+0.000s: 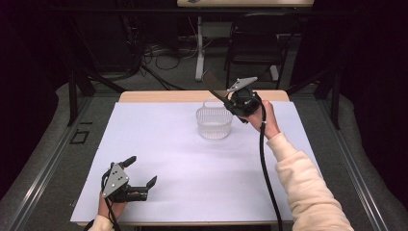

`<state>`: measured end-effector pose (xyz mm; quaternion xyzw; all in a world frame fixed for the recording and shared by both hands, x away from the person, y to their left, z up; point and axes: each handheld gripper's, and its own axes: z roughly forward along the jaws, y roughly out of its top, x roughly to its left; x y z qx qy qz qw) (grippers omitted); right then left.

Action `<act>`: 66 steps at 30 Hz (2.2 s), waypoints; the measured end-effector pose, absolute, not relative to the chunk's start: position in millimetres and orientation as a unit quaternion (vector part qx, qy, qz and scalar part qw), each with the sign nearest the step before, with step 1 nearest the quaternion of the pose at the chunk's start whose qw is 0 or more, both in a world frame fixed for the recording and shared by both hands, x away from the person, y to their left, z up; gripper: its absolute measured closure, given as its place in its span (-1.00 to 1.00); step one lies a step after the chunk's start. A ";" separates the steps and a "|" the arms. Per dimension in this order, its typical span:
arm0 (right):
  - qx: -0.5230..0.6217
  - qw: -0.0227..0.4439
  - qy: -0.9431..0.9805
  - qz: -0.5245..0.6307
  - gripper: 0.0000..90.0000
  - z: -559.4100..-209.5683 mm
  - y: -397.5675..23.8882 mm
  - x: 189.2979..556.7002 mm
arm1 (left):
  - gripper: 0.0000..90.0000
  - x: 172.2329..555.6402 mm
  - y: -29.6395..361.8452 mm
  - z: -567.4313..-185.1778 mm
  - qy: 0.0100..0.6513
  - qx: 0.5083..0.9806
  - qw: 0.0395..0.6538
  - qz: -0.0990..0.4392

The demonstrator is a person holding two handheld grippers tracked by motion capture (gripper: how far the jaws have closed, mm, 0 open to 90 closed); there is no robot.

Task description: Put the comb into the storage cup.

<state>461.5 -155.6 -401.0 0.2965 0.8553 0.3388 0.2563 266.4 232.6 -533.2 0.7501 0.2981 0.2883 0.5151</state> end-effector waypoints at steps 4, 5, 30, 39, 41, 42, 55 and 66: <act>0.295 0.257 0.856 0.338 0.61 -400.1 -152.3 463.0 | -0.93 266.4 232.6 -533.2 0.297 0.751 0.515 0.288; 0.295 0.257 0.856 0.338 0.61 -399.9 -151.4 463.4 | -0.93 266.5 232.6 -533.2 0.297 0.751 0.515 0.287; 0.265 0.256 0.853 0.370 0.61 -396.0 -136.2 476.0 | -0.93 266.5 231.6 -533.6 0.298 0.751 0.515 0.286; 0.250 0.260 0.848 0.388 0.61 -398.6 -130.6 477.3 | -0.93 266.7 231.5 -533.7 0.296 0.752 0.515 0.285; 0.251 0.258 0.846 0.393 0.61 -399.7 -129.4 477.6 | -0.93 266.6 231.5 -533.7 0.298 0.752 0.515 0.285; 0.251 0.259 0.846 0.393 0.61 -400.3 -128.6 477.5 | -0.93 266.7 231.6 -533.7 0.297 0.752 0.515 0.285; 0.247 0.260 0.839 0.410 0.61 -406.2 -120.0 477.4 | -0.92 266.6 231.5 -533.7 0.296 0.753 0.515 0.284; 0.240 0.266 0.835 0.417 0.61 -412.4 -117.8 477.9 | -0.92 266.7 231.5 -533.7 0.296 0.753 0.515 0.285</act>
